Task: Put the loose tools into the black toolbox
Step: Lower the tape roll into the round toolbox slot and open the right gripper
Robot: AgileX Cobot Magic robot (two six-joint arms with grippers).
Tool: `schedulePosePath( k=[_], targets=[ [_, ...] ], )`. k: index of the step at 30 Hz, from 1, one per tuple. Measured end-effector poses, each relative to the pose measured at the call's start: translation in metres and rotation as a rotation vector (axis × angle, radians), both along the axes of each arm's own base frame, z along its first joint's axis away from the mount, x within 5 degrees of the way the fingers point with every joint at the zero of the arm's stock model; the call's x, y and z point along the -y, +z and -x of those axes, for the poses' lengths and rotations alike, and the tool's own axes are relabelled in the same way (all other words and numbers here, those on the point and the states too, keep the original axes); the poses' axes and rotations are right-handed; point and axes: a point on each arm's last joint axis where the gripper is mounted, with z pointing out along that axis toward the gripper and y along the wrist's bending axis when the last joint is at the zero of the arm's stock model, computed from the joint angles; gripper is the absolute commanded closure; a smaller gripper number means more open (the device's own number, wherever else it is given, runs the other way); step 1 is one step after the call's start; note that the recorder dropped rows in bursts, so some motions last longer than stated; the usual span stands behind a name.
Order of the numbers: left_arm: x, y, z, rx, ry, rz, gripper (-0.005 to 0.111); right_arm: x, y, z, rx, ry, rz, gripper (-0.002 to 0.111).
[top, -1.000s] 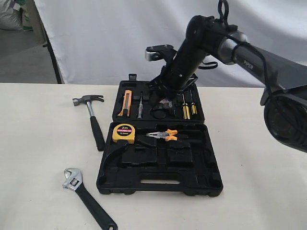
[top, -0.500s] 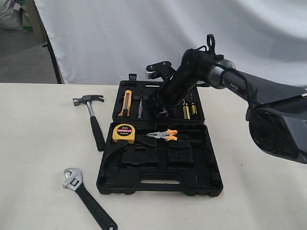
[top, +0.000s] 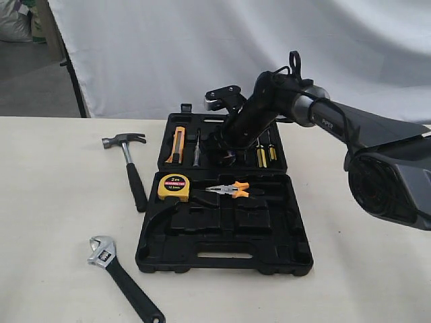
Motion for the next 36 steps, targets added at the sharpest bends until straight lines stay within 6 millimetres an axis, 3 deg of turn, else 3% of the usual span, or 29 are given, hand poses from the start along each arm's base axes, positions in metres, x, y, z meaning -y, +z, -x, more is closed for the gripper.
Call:
schedulePosePath(
  k=[7,11,22,25,30,31,36],
  targets=[
    [0.0,0.0,0.0,0.0,0.0,0.0,0.106,0.001,-0.001,0.0,-0.01,-0.03,0.009,0.056],
    [0.0,0.0,0.0,0.0,0.0,0.0,0.106,0.002,0.005,0.001,-0.035,-0.025,0.033,0.048],
    [0.0,0.0,0.0,0.0,0.0,0.0,0.106,0.001,0.059,-0.008,0.029,-0.051,-0.046,0.049],
    [0.0,0.0,0.0,0.0,0.0,0.0,0.106,0.001,0.058,-0.007,0.021,-0.05,-0.047,0.06],
    [0.0,0.0,0.0,0.0,0.0,0.0,0.106,0.002,0.048,-0.006,-0.007,-0.045,-0.029,0.104],
    [0.0,0.0,0.0,0.0,0.0,0.0,0.106,0.002,0.044,-0.005,-0.017,-0.043,-0.022,0.108],
    [0.0,0.0,0.0,0.0,0.0,0.0,0.106,0.005,0.022,-0.001,-0.076,-0.042,0.014,0.109]
  ],
)
